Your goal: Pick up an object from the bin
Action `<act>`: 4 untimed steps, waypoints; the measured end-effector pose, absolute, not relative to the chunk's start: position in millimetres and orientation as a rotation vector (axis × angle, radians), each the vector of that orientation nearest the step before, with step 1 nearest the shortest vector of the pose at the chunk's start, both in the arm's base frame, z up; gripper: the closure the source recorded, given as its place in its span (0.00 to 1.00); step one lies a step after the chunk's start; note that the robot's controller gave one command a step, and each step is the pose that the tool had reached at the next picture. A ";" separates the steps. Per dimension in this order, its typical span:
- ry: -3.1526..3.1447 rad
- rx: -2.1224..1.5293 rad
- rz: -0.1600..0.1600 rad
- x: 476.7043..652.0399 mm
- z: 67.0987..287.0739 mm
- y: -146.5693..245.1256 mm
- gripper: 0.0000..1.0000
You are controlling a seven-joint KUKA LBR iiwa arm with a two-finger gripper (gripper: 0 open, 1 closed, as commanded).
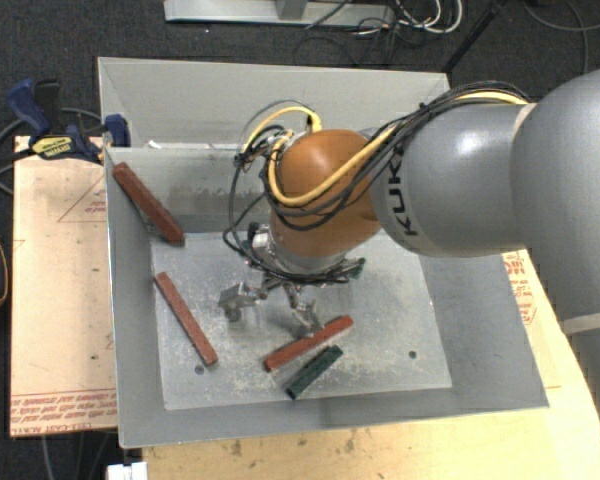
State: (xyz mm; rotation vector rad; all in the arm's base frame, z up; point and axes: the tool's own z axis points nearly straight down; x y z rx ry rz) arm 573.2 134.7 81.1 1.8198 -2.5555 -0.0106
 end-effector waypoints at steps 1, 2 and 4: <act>-2.651 1.677 -0.004 493.2 102.1 100.6 0.00; -2.673 1.647 -0.003 493.8 67.9 57.8 0.00; -2.606 1.773 0.004 496.4 204.6 75.7 1.00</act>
Offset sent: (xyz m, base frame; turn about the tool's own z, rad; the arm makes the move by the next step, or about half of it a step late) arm -0.0777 -0.0338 0.0213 0.1082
